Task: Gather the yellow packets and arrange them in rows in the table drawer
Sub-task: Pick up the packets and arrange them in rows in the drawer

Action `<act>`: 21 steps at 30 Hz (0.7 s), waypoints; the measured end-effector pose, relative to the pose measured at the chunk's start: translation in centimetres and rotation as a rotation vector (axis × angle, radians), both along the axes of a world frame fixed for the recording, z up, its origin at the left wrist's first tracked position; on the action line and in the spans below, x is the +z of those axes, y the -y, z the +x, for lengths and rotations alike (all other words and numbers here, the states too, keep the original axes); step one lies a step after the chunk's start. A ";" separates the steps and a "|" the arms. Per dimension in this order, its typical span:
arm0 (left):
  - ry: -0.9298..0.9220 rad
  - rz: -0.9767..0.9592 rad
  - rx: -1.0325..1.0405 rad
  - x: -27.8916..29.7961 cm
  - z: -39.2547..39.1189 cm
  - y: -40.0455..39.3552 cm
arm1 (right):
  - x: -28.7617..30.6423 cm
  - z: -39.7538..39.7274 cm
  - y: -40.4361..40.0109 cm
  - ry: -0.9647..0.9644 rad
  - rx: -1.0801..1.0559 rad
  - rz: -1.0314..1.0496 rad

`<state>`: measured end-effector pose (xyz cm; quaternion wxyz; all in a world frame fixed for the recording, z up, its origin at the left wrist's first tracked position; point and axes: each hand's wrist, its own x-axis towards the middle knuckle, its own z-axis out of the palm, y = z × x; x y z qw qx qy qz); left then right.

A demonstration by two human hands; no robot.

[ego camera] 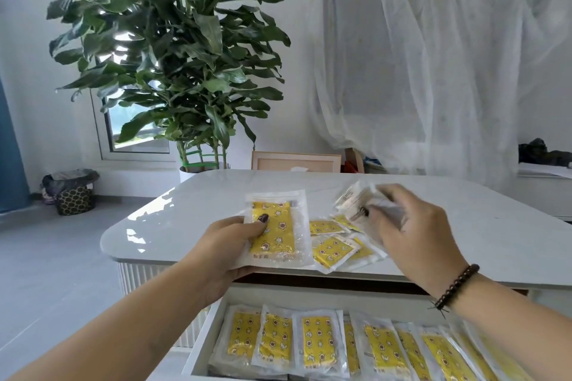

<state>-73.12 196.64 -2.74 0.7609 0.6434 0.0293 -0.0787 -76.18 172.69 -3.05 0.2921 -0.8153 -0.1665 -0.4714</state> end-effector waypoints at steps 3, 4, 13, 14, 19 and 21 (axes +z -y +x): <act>0.049 0.009 -0.049 -0.2 -0.9 0.1 | 0.6 -0.7 -0.8 -0.004 0.099 0.258; 0.058 0.001 -0.065 -0.2 -1.3 0.4 | 0.7 -1.1 -1.3 0.029 0.163 0.235; 0.148 -0.096 -0.138 -0.4 -3.4 2.5 | -1.4 -1.0 -2.2 0.249 0.231 -0.450; 0.149 -0.115 -0.127 -0.4 -3.6 2.5 | -1.5 -1.0 -1.9 0.229 0.230 -0.446; 0.143 -0.192 -0.061 -0.3 -3.9 2.5 | -1.5 -1.2 -1.2 0.148 0.188 -0.325; 0.146 -0.189 -0.053 -0.4 -4.0 2.5 | -1.1 -1.5 -1.2 0.119 0.221 -0.193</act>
